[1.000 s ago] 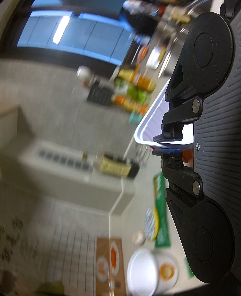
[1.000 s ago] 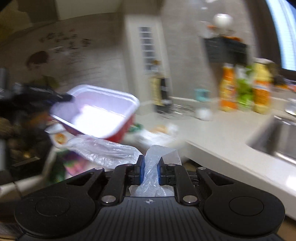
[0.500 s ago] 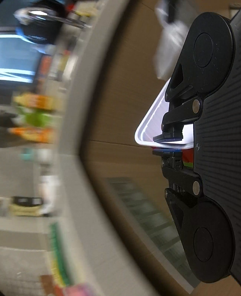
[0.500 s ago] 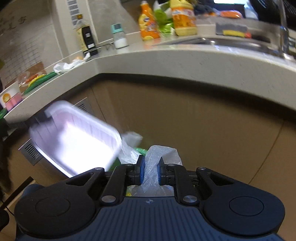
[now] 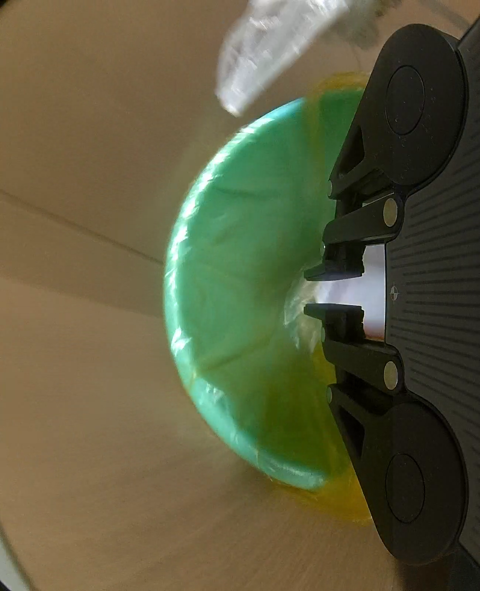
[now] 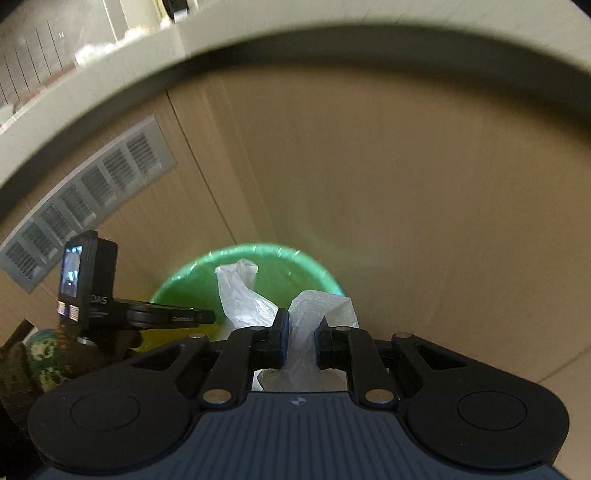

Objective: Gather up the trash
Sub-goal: 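Lower the tray and bag into the green-lined bin while opening both grippers, then return to the counter and grasp the purple sponge with the right gripper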

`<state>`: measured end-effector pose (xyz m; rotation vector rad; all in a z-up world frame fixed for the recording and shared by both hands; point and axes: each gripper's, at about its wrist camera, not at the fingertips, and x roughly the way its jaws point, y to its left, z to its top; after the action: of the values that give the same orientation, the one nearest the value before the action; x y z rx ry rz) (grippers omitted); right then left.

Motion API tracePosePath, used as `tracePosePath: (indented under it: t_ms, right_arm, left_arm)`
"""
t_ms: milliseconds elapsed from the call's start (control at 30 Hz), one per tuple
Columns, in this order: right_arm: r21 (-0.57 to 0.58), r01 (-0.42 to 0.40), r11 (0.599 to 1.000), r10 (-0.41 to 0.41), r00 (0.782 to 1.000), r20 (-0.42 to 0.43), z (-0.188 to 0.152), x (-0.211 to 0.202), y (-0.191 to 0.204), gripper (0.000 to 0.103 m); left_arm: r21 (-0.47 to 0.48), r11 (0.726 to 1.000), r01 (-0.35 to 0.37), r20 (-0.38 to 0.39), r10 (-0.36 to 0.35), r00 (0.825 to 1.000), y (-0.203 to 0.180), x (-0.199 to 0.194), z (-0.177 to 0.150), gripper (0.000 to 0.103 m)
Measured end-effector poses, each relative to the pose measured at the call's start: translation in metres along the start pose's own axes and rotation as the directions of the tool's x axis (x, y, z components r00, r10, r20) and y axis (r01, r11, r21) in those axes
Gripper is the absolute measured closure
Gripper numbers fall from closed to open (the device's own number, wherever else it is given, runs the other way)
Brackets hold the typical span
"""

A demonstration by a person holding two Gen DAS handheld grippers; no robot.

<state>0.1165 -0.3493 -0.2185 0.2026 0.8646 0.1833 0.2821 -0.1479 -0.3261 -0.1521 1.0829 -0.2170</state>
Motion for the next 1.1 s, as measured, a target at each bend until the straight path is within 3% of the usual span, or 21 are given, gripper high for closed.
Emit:
tracePosePath:
  t_ms: [133, 300, 400, 433, 500, 600, 867, 1100]
  right_arm:
    - [-0.013, -0.03, 0.999, 0.029, 0.997, -0.07, 0.001, 0.032, 0.009, 0.09]
    - [-0.06, -0.076, 0.995, 0.067, 0.989, -0.132, 0.004, 0.073, 0.036, 0.09]
    - [-0.089, -0.075, 0.993, 0.059, 0.983, -0.172, 0.01, 0.101, 0.053, 0.088]
    - [-0.091, -0.075, 0.993, 0.057, 0.982, -0.182, 0.012, 0.108, 0.059, 0.086]
    - [-0.088, -0.071, 0.994, 0.054, 0.982, -0.183, 0.017, 0.114, 0.067, 0.069]
    - [-0.09, -0.066, 0.994, 0.052, 0.987, -0.149, 0.021, 0.103, 0.069, 0.05]
    - [-0.059, 0.02, 0.998, -0.026, 0.993, -0.116, 0.03, 0.068, 0.071, 0.049]
    - [-0.059, 0.136, 0.989, -0.139, 0.989, -0.049, 0.024, 0.017, 0.075, 0.047]
  left_arm:
    - [-0.075, 0.995, 0.059, 0.041, -0.056, 0.998, 0.016, -0.029, 0.003, 0.088]
    - [0.0, 0.999, 0.051, 0.138, -0.051, 0.989, 0.011, -0.092, 0.002, 0.088]
    - [-0.01, 0.998, 0.067, 0.162, -0.064, 0.985, 0.019, -0.112, -0.001, 0.088]
    - [-0.019, 0.997, 0.077, 0.168, -0.072, 0.983, 0.022, -0.116, -0.003, 0.088]
    - [-0.035, 0.995, 0.095, 0.183, -0.087, 0.979, 0.03, -0.122, -0.005, 0.088]
    - [-0.057, 0.992, 0.112, 0.199, -0.098, 0.975, 0.04, -0.125, -0.007, 0.088]
    - [-0.085, 0.981, 0.175, 0.231, -0.151, 0.961, 0.049, -0.139, -0.009, 0.088]
    - [-0.084, 0.954, 0.289, 0.242, -0.262, 0.934, 0.049, -0.146, -0.006, 0.088]
